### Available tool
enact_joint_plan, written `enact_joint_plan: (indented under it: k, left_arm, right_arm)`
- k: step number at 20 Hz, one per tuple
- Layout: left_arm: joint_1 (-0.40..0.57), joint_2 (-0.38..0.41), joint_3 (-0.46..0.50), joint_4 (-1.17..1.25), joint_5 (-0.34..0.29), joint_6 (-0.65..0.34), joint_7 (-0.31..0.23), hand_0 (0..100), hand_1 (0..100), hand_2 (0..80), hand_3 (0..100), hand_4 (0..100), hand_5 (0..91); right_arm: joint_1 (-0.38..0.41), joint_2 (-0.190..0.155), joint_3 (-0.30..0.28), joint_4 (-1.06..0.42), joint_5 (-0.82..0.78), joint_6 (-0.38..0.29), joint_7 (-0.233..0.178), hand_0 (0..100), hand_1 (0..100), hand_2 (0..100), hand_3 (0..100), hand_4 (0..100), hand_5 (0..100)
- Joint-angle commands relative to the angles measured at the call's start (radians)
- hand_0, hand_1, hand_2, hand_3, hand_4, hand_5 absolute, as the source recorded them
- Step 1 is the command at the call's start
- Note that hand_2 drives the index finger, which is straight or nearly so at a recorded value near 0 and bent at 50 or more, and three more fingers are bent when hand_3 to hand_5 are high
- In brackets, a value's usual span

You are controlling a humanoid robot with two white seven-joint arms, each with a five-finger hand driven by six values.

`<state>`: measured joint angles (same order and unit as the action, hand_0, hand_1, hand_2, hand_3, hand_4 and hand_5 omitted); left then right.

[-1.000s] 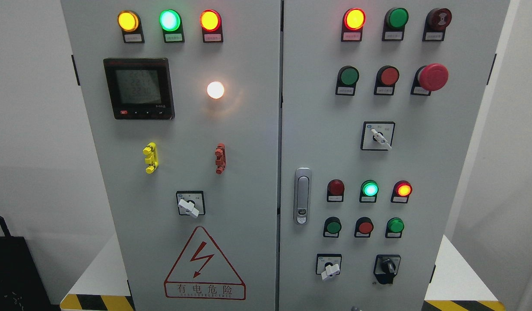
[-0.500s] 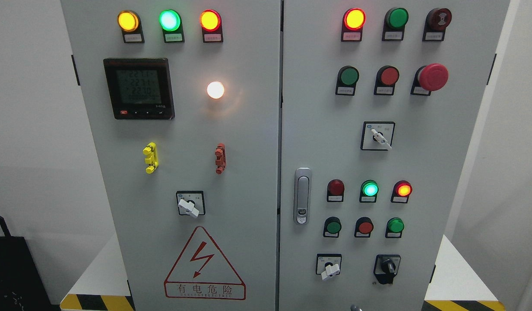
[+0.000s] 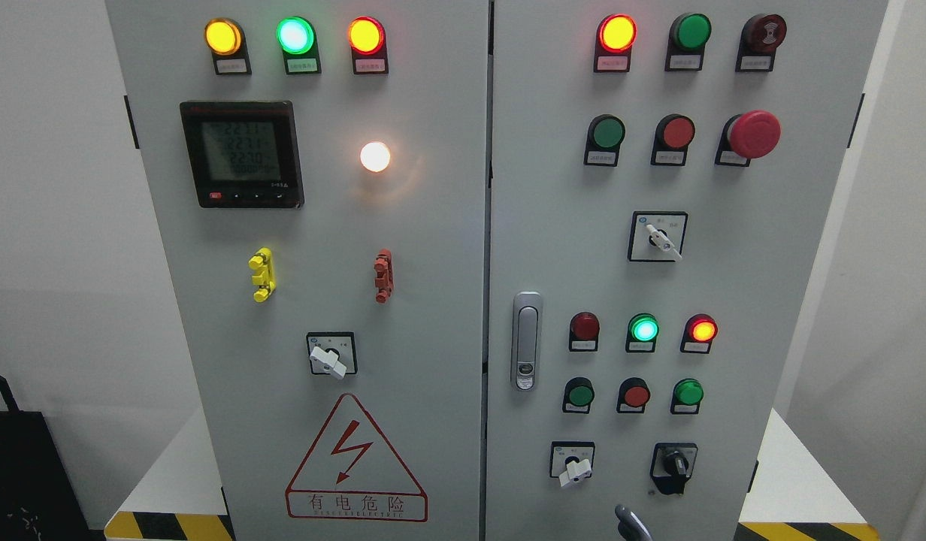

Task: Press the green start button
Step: 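Raise the right hand up toward the lower row of push buttons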

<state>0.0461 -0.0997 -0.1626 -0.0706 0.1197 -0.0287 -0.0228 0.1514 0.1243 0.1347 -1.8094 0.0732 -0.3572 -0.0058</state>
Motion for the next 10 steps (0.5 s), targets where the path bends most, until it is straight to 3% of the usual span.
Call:
enact_joint_plan:
  k: [1, 7, 10]
  left_arm:
    - [0.0, 0.0, 0.0, 0.002, 0.0, 0.0, 0.0, 12, 56, 0.0, 0, 0, 0.0]
    - [0.0, 0.0, 0.0, 0.0, 0.0, 0.0, 0.0, 12, 56, 0.0, 0, 0, 0.0]
    - [0.0, 0.0, 0.0, 0.002, 0.0, 0.0, 0.0, 12, 56, 0.0, 0, 0, 0.0]
  right_arm:
    - [-0.047, 0.003, -0.044, 0.002, 0.071, -0.002, -0.002, 16, 20, 0, 8, 9, 0]
    - [-0.078, 0.005, -0.073, 0.002, 0.198, -0.036, -0.028, 17, 29, 0, 21, 23, 3]
    - [-0.081, 0.005, -0.086, -0.001, 0.292, -0.036, -0.045, 20, 30, 0, 32, 35, 16]
